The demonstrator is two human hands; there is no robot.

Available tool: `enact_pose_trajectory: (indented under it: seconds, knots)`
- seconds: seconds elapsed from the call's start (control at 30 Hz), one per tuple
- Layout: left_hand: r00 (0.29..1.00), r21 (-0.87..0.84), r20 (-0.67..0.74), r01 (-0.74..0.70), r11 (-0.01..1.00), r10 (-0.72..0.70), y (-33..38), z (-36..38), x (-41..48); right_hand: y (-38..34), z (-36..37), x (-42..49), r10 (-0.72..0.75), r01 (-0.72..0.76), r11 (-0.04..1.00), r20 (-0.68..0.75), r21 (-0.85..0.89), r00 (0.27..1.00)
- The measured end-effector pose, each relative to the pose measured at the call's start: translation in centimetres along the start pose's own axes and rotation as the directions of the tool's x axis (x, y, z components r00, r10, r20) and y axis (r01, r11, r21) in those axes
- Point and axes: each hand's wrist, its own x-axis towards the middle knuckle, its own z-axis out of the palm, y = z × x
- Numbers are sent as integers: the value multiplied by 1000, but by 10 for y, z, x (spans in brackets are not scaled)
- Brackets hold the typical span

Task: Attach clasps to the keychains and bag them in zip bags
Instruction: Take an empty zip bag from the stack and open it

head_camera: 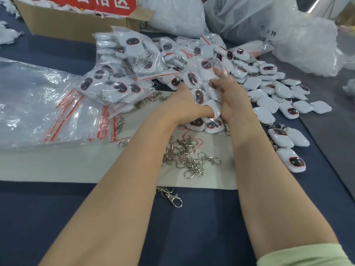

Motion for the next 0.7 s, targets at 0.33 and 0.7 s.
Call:
enact_pose_trajectory:
  seconds: [0.33,0.7]
  knots:
    - [995,456,-19,-78,887,98,11,9,-11,1,4,1,3,-1,998,19,-70,1000]
    - [993,797,-4,75,599,-120,13,-45,-24,-11,7,-12,110,-83,913,44,-398,993]
